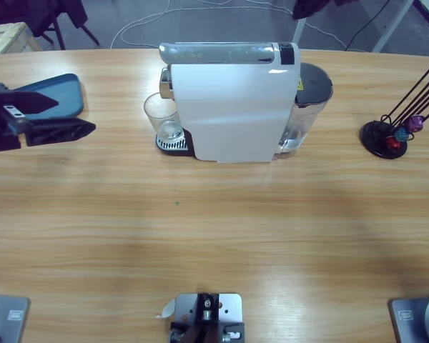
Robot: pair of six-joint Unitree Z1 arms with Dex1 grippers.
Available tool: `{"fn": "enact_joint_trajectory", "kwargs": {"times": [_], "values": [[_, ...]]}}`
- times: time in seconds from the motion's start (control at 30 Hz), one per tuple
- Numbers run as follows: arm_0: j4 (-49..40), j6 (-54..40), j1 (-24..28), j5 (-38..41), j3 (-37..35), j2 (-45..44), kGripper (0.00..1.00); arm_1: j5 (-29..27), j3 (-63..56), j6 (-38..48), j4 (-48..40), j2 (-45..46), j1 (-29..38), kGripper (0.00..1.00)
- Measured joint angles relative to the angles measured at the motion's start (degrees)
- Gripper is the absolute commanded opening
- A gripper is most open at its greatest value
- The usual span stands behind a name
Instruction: Pour coffee
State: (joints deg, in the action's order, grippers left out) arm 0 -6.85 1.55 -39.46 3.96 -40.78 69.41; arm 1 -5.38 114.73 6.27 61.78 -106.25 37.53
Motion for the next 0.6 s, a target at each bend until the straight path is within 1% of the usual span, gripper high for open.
{"fn": "enact_joint_trajectory", "kwargs": {"times": [0.27,0.6], "values": [[0.2,0.0,0.0,0.0,0.0,0.0,1.0,2.9,-1.4,-1.3,0.0,-0.3,0.0,0.0],[0.2,0.1,0.0,0.0,0.0,0.2,1.0,3.4,-1.3,-1.4,-0.4,-3.0,0.0,0.0]]}}
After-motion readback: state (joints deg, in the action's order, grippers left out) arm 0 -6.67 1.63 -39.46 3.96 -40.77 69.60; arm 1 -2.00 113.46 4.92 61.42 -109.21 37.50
